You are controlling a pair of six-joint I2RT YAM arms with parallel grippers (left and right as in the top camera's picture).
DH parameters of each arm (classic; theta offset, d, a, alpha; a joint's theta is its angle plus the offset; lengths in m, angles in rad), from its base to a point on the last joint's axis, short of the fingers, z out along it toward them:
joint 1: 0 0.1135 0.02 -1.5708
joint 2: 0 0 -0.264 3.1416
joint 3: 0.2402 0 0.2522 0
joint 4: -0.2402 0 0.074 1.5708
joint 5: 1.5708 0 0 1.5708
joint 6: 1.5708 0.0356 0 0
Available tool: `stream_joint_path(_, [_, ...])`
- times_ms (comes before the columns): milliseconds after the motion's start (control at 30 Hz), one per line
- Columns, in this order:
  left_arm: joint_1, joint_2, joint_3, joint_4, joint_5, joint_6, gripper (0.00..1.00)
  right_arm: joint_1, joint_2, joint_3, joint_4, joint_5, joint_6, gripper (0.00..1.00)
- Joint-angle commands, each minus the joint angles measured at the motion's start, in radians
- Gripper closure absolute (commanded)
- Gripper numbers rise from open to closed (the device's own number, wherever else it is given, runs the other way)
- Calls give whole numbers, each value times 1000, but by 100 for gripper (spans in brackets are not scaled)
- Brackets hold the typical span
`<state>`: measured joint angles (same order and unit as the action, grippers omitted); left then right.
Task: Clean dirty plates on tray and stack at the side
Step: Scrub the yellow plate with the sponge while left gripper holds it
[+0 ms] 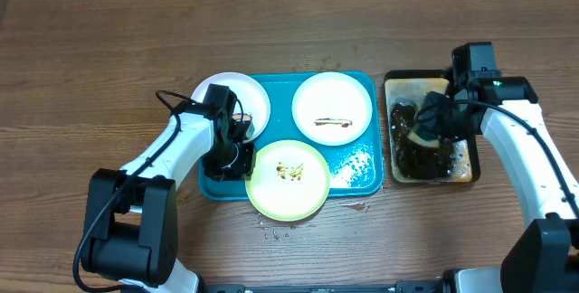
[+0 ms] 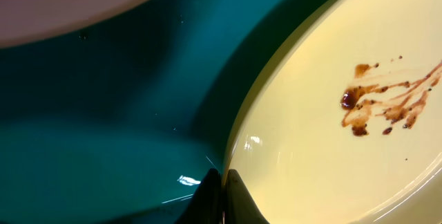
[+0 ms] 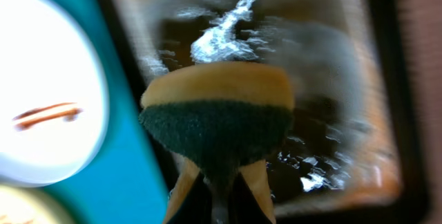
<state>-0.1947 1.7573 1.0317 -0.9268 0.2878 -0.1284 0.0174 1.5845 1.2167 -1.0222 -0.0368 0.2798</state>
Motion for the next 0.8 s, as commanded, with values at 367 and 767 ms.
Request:
stream_joint_path(367, [-3, 6, 17, 0, -6, -10, 96, 111, -114, 21, 3, -74, -87, 96])
stream_joint_path(767, [-3, 6, 17, 8, -6, -10, 96, 499, -84, 12, 135, -290, -15, 96])
